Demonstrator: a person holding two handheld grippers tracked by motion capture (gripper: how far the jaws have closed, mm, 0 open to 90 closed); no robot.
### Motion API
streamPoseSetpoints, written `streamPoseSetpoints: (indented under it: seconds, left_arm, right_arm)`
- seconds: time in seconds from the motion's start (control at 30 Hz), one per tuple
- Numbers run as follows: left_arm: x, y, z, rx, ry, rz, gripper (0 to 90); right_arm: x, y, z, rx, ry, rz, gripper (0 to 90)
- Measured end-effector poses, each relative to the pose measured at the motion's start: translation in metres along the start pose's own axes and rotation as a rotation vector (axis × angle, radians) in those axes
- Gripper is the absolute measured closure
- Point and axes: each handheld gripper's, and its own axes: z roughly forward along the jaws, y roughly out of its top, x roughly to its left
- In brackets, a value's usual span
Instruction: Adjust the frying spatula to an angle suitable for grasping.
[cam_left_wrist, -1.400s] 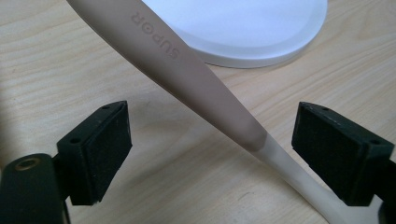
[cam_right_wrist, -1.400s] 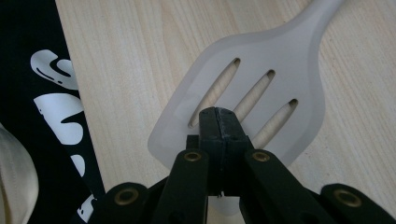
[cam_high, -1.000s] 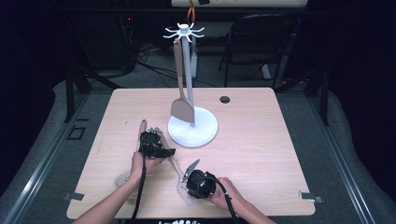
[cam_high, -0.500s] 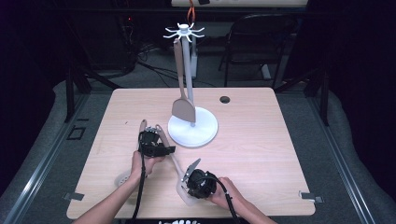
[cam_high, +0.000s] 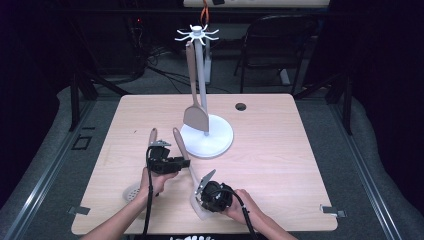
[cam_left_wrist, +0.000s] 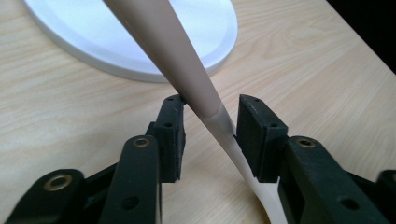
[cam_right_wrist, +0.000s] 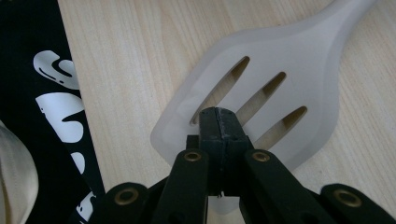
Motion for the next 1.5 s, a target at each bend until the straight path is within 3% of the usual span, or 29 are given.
streamPoseSetpoints:
  seconds: [0.1,0.27,0.37,0.4,0.57,0.9,1.07,1.27,1.5]
  left_arm:
    - [0.002,0.000,0.009,0.017,0.011,-0.020,63.8]
    - [0.015,-0.004,0.021,0.083,0.018,-0.118,63.3]
    - [0.010,-0.001,0.021,0.104,0.049,-0.091,62.9]
    - [0.009,-0.001,0.021,0.108,0.057,-0.091,62.8]
    - [0.007,0.002,0.022,0.125,0.074,-0.082,62.4]
    - [0.010,0.009,0.037,0.146,0.075,-0.107,59.6]
    - [0.012,0.009,0.034,0.128,0.043,-0.137,62.4]
    - [0.004,0.012,0.019,0.059,-0.003,-0.114,66.2]
    - [0.001,0.009,0.002,-0.027,-0.091,-0.078,69.9]
  right_arm:
    - [-0.001,0.000,0.000,0.009,-0.008,-0.004,90.0]
    - [-0.003,0.000,0.002,0.020,0.002,-0.003,90.0]
    - [-0.002,-0.001,0.003,0.013,0.004,-0.006,90.0]
    - [-0.002,0.000,0.002,0.026,-0.009,-0.025,90.0]
    - [-0.001,-0.001,0.003,0.008,-0.009,-0.031,90.0]
    - [-0.001,-0.001,0.003,0.008,-0.011,-0.034,90.0]
    - [-0.002,-0.001,0.003,0.008,-0.004,-0.039,90.0]
    - [-0.002,-0.001,0.001,-0.002,0.003,-0.035,90.0]
    - [-0.003,-0.002,-0.002,-0.015,0.015,-0.027,90.0]
